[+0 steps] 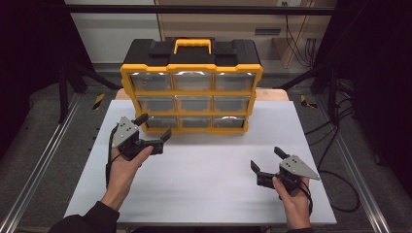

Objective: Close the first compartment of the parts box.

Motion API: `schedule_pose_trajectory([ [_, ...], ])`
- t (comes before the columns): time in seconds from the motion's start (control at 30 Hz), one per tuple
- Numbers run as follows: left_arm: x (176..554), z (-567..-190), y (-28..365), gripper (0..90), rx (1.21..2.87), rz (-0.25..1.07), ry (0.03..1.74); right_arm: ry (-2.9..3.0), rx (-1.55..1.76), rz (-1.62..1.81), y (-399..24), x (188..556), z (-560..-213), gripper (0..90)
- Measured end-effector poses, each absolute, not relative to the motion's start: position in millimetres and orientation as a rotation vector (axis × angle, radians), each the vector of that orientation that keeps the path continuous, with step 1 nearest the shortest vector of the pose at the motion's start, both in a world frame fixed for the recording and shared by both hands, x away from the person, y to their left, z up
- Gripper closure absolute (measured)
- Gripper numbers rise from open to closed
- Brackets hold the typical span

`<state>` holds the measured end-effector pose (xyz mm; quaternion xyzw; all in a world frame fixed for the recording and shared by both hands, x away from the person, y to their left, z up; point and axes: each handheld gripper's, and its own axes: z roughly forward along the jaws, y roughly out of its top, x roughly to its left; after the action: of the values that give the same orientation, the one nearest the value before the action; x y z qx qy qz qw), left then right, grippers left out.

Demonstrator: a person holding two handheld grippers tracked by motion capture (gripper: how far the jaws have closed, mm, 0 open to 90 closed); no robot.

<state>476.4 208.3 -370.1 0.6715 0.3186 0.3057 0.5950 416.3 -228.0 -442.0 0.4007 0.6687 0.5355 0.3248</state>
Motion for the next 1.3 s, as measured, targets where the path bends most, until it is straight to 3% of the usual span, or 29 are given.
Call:
schedule_pose_trajectory([
  [1.3,435,-404,282,3.1,1.504,0.772,0.755,1.767,1.011,1.407,-239,410,-434,2.9],
])
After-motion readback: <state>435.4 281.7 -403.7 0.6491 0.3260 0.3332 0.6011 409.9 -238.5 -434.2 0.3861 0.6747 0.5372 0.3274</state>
